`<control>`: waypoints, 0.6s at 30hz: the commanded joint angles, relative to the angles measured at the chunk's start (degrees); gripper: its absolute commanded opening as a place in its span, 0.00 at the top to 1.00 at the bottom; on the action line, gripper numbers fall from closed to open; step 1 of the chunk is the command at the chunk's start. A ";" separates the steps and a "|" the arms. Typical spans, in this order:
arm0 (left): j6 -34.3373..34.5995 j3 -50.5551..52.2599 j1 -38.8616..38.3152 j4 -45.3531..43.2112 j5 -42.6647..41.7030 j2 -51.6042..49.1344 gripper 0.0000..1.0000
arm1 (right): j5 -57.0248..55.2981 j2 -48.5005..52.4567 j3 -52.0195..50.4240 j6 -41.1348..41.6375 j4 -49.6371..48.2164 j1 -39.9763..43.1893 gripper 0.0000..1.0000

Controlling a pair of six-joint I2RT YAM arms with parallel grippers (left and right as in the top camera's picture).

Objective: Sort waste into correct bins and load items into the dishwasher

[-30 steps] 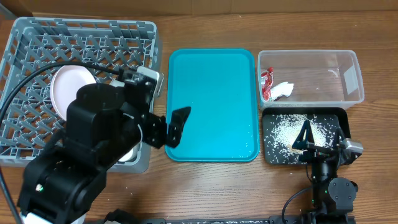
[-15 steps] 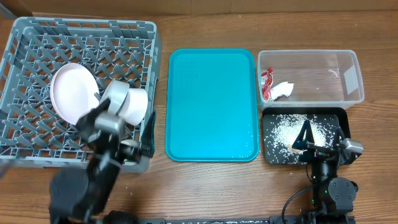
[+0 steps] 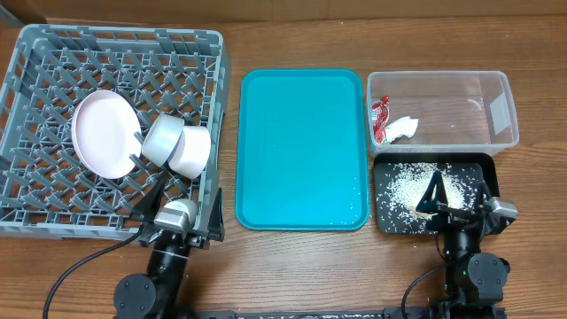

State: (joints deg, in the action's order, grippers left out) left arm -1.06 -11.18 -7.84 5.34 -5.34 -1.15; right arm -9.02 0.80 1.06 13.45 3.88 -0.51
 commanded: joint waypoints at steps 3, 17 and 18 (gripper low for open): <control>-0.63 7.78 0.35 -8.17 -0.70 0.96 0.00 | -0.39 -0.50 -0.61 -0.39 -0.35 -0.28 0.00; -0.68 10.86 0.31 -1.29 0.20 0.46 0.00 | -0.39 -0.50 -0.61 -0.39 -0.35 -0.28 0.00; -0.68 10.86 0.31 -1.29 0.22 0.46 0.00 | -0.39 -0.50 -0.61 -0.39 -0.35 -0.28 0.00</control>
State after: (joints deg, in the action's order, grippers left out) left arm -1.10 -0.49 -7.84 3.88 -5.32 -0.97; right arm -9.02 0.80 1.06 13.45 3.90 -0.51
